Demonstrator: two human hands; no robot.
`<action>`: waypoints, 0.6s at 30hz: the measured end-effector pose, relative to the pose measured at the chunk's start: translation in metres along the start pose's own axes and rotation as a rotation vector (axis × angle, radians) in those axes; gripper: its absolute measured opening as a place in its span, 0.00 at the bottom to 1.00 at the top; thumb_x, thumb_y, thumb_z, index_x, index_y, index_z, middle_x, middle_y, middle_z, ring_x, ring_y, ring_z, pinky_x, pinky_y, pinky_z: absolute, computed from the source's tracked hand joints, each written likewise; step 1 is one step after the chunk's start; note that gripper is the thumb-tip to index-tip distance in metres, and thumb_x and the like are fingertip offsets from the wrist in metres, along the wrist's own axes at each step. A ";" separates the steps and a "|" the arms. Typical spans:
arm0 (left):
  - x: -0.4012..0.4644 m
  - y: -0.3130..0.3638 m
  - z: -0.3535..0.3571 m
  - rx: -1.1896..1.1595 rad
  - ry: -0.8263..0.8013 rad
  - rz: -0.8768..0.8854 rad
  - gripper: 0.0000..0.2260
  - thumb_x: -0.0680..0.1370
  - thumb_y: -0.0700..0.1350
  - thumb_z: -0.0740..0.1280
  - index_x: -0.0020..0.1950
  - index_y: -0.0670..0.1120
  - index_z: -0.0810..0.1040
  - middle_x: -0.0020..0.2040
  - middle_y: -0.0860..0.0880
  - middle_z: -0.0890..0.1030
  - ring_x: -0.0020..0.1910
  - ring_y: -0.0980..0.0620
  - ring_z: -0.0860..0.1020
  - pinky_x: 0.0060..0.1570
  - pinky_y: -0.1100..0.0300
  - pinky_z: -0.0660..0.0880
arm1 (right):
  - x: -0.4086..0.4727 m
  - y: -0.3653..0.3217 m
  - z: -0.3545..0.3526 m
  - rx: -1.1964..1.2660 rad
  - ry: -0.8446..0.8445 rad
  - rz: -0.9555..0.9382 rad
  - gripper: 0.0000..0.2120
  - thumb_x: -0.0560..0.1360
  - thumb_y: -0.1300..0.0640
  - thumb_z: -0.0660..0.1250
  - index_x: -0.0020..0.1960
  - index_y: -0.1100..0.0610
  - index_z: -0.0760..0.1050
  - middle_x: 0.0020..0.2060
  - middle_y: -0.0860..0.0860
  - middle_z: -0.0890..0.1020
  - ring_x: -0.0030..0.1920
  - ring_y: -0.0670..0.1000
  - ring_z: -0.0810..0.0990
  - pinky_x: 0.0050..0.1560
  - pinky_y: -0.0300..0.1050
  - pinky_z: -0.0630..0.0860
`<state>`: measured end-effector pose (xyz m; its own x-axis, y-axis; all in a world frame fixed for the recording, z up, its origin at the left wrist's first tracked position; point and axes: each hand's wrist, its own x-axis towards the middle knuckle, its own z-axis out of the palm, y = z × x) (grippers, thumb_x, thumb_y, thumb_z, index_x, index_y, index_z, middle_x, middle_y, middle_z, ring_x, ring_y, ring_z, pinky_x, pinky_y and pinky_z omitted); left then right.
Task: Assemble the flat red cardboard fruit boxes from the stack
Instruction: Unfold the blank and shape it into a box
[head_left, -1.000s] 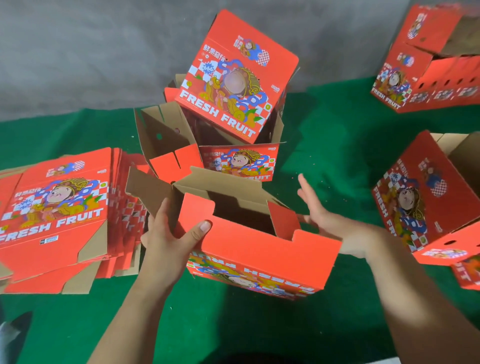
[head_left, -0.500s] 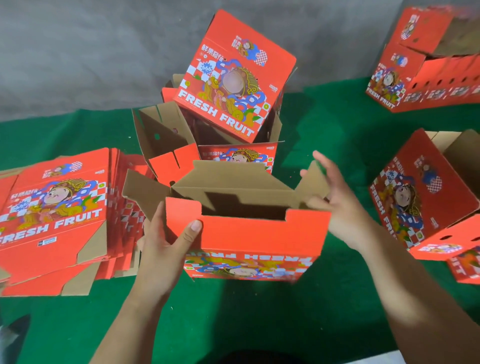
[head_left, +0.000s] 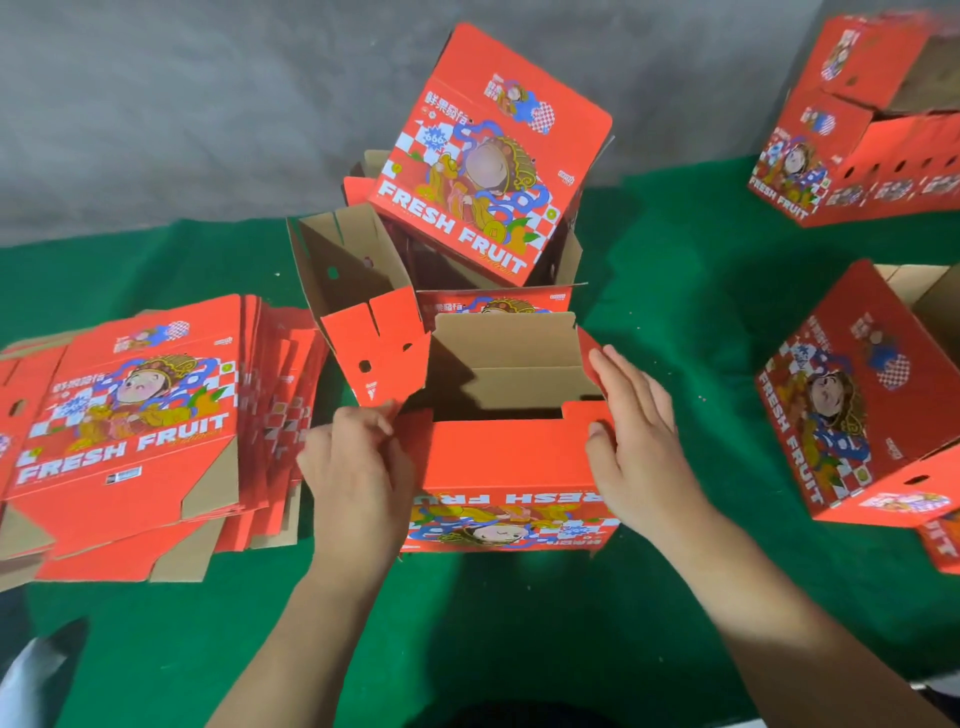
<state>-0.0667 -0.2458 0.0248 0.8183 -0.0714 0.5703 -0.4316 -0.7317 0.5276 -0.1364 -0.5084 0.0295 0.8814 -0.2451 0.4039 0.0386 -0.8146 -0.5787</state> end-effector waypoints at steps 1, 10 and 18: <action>0.001 -0.001 -0.002 -0.016 -0.010 0.033 0.10 0.75 0.33 0.66 0.55 0.41 0.74 0.52 0.46 0.78 0.48 0.37 0.73 0.49 0.54 0.58 | 0.001 0.000 0.000 -0.001 -0.016 0.007 0.35 0.78 0.66 0.61 0.83 0.53 0.59 0.81 0.49 0.61 0.79 0.52 0.59 0.80 0.50 0.56; 0.078 0.000 -0.017 -0.017 -0.498 0.256 0.23 0.80 0.64 0.56 0.70 0.57 0.75 0.69 0.51 0.70 0.74 0.49 0.64 0.73 0.48 0.55 | -0.003 -0.005 -0.001 0.021 -0.005 0.006 0.34 0.77 0.65 0.57 0.83 0.54 0.59 0.81 0.48 0.63 0.78 0.51 0.61 0.79 0.53 0.59; 0.095 -0.009 0.015 0.348 -0.757 0.293 0.33 0.74 0.75 0.37 0.80 0.73 0.42 0.53 0.50 0.63 0.57 0.43 0.67 0.54 0.52 0.58 | -0.010 0.001 -0.004 -0.063 -0.135 -0.079 0.21 0.81 0.55 0.64 0.73 0.54 0.77 0.77 0.49 0.71 0.78 0.54 0.64 0.78 0.53 0.61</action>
<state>0.0205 -0.2567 0.0645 0.7778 -0.6283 0.0172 -0.6246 -0.7695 0.1334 -0.1472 -0.5085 0.0272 0.9323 -0.1094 0.3449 0.0846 -0.8609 -0.5018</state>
